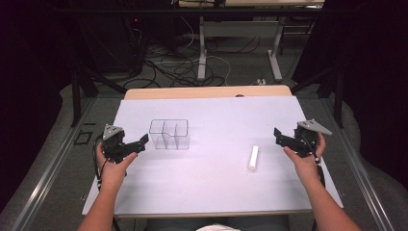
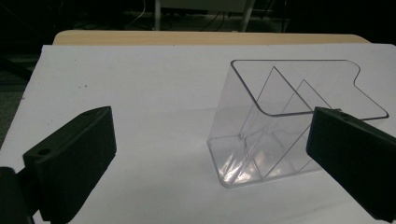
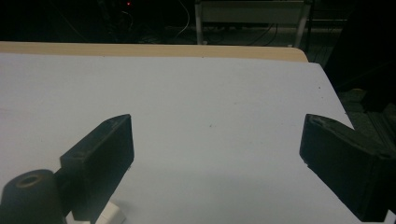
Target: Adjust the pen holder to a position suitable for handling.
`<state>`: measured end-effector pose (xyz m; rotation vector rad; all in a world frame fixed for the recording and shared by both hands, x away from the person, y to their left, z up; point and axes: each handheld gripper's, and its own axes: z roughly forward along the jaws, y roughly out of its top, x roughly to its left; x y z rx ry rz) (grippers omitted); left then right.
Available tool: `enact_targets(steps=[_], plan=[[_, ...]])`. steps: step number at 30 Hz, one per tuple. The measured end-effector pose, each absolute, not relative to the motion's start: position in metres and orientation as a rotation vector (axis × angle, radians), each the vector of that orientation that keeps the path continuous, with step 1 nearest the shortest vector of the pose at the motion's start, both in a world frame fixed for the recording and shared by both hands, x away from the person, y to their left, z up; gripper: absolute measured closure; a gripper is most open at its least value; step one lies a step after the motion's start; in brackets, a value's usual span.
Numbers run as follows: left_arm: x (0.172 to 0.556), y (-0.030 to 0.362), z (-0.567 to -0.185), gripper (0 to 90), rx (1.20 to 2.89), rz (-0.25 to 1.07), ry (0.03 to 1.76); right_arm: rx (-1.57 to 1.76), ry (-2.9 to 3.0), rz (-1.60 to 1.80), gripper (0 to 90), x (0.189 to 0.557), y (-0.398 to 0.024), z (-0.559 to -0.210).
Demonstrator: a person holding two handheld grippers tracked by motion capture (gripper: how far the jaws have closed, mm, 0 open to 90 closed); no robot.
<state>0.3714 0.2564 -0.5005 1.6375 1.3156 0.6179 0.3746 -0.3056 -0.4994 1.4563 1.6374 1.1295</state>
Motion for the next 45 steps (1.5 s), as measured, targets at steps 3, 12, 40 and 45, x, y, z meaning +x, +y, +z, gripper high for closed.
enact_targets(steps=[3,12,40,45], plan=[[0.371,0.256,-0.500,1.6,1.634,0.623,1.316,1.452,1.645,1.125,9.9,0.375,-0.305,-0.500],[0.371,0.254,-0.499,2.5,1.643,0.613,1.318,1.451,1.659,1.106,12.1,0.375,-0.305,-0.503],[0.394,0.239,-0.461,29.1,1.624,0.637,1.322,1.483,1.648,1.102,14.3,0.373,-0.305,-0.505],[0.402,0.237,-0.456,37.1,1.623,0.631,1.354,1.489,1.650,1.102,14.4,0.374,-0.307,-0.506]])
